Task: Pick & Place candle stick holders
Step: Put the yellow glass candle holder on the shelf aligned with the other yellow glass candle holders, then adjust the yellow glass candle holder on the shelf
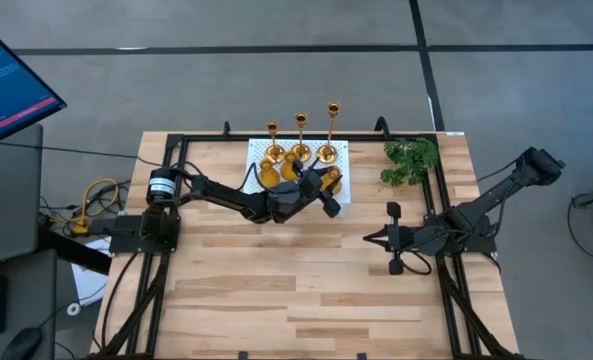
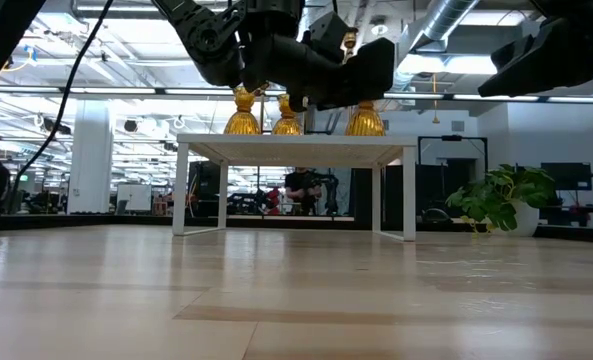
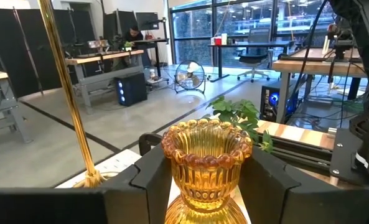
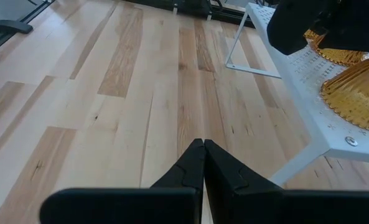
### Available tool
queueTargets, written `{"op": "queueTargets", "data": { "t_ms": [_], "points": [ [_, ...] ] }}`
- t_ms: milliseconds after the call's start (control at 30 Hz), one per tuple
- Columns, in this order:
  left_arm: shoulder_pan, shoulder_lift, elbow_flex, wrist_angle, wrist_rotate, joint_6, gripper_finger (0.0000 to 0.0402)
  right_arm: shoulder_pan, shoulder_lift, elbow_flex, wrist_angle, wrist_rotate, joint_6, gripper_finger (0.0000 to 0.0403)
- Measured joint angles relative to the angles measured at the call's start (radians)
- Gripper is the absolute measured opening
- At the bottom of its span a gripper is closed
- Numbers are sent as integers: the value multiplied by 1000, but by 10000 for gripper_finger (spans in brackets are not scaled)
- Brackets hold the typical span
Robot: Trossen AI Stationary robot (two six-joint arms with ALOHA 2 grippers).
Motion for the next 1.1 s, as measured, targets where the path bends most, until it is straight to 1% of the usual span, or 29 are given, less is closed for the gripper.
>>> {"op": "queueTargets", "data": {
  "t_ms": [167, 300, 433, 800, 933, 1100],
  "points": [
    [1, 0, 0, 0, 1, 1, 161, 0, 0, 0, 0, -2, 0, 0],
    [4, 0, -2, -6, 2, 5, 173, 0, 0, 0, 0, -4, 0, 0],
    [4, 0, -2, -4, 2, 5, 198, 0, 0, 0, 0, -4, 0, 0],
    [3, -6, -2, 4, 3, 4, 294, 0, 0, 0, 0, -4, 0, 0],
    [-9, -29, -3, 14, 20, 3, 313, 0, 0, 0, -1, -4, 0, 0],
    [-30, -102, -3, 11, 97, 3, 321, 0, 0, 0, -7, -4, 0, 0]
  ]
}}
